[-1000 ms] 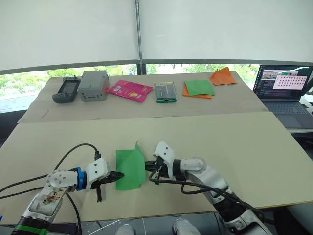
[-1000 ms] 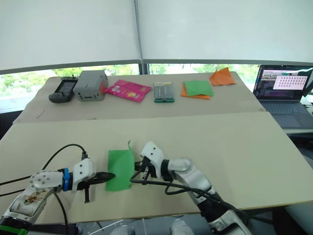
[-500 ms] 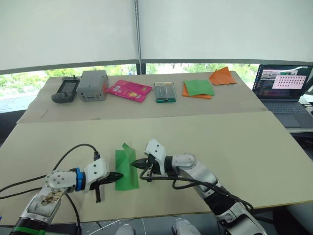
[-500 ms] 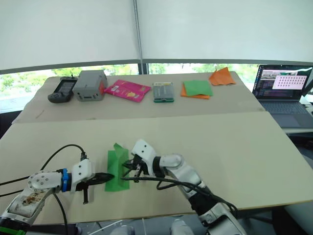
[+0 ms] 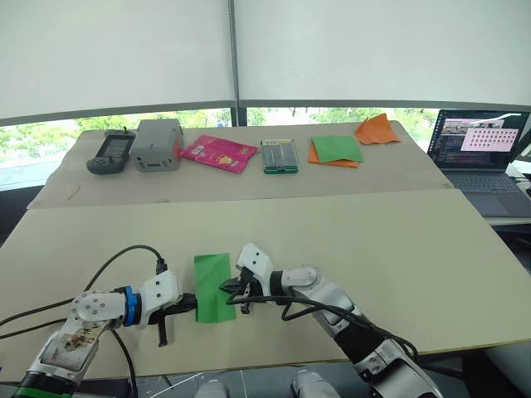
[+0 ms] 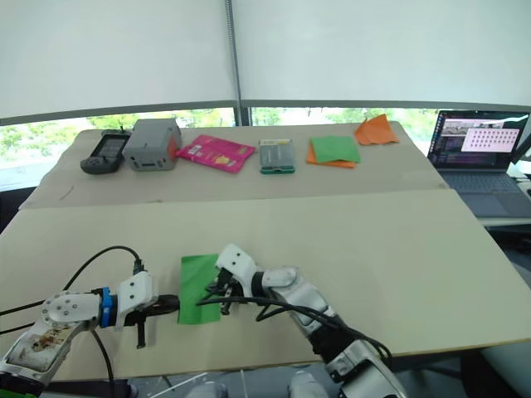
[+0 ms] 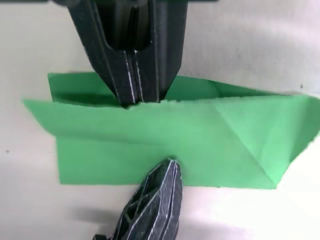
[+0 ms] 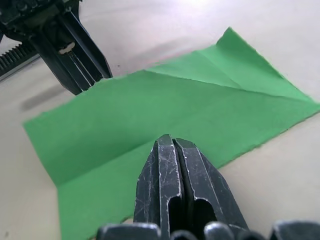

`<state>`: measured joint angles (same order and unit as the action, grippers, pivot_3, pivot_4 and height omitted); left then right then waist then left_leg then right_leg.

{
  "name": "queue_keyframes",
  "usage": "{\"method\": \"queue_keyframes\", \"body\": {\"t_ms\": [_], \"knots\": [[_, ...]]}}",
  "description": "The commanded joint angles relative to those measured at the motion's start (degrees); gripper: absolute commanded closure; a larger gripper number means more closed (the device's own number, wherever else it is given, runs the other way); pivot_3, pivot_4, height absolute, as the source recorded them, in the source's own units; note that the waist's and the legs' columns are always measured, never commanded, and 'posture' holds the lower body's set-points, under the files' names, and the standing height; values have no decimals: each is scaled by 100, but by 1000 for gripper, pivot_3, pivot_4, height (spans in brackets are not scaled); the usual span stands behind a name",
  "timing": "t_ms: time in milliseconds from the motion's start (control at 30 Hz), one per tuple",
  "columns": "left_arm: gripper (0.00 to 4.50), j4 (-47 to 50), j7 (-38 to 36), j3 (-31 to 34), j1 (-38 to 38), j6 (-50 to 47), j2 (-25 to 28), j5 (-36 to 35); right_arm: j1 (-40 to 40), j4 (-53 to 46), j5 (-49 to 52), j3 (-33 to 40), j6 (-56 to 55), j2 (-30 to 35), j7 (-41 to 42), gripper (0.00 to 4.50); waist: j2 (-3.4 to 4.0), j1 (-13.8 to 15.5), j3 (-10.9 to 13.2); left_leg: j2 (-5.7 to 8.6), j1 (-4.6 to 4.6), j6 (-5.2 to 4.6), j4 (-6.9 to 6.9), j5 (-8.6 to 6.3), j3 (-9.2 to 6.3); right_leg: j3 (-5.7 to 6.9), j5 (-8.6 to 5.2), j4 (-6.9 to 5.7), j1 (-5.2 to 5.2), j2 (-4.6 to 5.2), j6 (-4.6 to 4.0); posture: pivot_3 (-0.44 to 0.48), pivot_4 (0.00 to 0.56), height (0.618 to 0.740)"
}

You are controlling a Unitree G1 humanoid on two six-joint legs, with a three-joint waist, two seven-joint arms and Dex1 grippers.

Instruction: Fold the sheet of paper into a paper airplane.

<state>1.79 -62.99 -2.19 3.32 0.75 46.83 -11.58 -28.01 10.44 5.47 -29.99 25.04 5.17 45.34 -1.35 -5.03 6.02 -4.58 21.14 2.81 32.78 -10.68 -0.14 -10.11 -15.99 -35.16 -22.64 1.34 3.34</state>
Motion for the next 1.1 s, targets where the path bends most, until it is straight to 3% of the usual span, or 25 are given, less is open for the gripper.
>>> {"method": "queue_keyframes", "body": {"t_ms": [33,200,433,533,833,1100], "knots": [[4500,-180,-24,-52,149,-160,114,151,-62,146,-121,-67,-51,-21,69,4483,2,-27,0,0,0,0,0,0,0,0,0,-1,0,0,0,0,150,740],[4500,22,-41,268,184,-393,234,-111,-70,360,-204,-86,-19,-82,34,4483,5,-70,-1,-1,-2,0,-2,0,-2,1,0,-1,3,-2,0,0,150,740],[4500,968,-659,1467,154,-2265,947,-1921,-85,418,-236,-63,-42,-137,15,4483,-21,-114,12,-13,6,-1,-4,-1,-4,5,-6,-18,-16,-13,-10,0,150,740],[4500,1005,-650,1658,-218,-2828,979,-2417,-112,477,-267,-53,-72,-172,5,4483,-19,-106,14,-13,5,0,-4,-1,-4,6,-6,-16,-16,-12,-10,0,150,740],[4500,514,-230,543,-759,-2276,127,-1425,-136,492,-317,-10,-38,-272,-32,4483,-12,-193,11,-12,12,1,-6,-2,-9,7,-5,-17,-15,-18,-10,0,150,740],[4500,102,-410,131,-456,-1478,192,-631,-96,334,-318,24,83,-160,-51,4483,-11,-178,13,-11,12,1,-5,-2,-13,8,-5,-13,-13,-17,-9,0,150,740]]}}
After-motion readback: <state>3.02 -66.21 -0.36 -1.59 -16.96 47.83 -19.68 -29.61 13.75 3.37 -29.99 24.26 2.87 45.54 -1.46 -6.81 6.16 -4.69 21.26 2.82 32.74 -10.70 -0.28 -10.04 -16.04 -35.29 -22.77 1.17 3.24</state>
